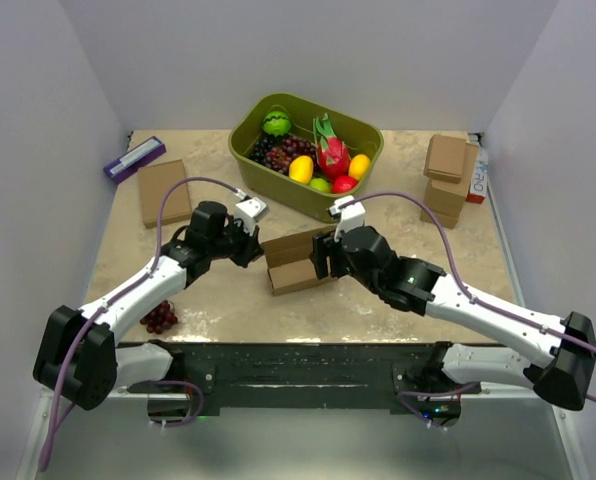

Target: Fold the paper box

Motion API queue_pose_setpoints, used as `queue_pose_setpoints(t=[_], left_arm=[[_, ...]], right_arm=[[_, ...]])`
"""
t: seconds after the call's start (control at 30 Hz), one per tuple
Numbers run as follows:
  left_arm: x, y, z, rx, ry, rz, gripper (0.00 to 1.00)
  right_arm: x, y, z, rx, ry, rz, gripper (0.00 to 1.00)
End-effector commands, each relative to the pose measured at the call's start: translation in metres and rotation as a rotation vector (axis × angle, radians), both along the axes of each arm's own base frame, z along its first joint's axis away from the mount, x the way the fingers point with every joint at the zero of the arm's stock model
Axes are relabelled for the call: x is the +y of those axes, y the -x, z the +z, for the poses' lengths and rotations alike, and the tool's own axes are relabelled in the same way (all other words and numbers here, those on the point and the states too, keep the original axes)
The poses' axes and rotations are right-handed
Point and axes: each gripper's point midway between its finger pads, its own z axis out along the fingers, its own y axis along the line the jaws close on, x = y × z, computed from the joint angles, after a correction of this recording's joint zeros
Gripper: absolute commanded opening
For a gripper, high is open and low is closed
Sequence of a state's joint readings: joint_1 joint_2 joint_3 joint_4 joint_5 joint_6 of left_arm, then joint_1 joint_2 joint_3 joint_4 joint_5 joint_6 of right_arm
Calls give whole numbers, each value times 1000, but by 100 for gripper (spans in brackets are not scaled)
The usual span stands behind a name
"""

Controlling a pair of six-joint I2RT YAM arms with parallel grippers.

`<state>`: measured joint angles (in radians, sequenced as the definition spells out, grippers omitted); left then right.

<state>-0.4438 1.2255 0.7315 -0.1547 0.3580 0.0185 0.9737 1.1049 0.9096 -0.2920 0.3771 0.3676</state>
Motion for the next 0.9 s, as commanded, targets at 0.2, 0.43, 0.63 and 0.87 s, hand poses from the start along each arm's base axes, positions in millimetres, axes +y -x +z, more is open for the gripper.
queue_pose_setpoints(t=[0.2,0.43,0.63,0.87], left_arm=[[-3,2,8,-17,12,-5,1],[-4,3,9,-17,15,-12,1],[-9,6,10,-18,27,-35,0],[-14,8,16,-25,54,-57,0]], right_arm=[[70,10,-21,48,-83,53,51],[81,6,-41,51,-74,64,49],[85,5,-60,68,-49,69,49],[89,4,-91,116,-13,54,48]])
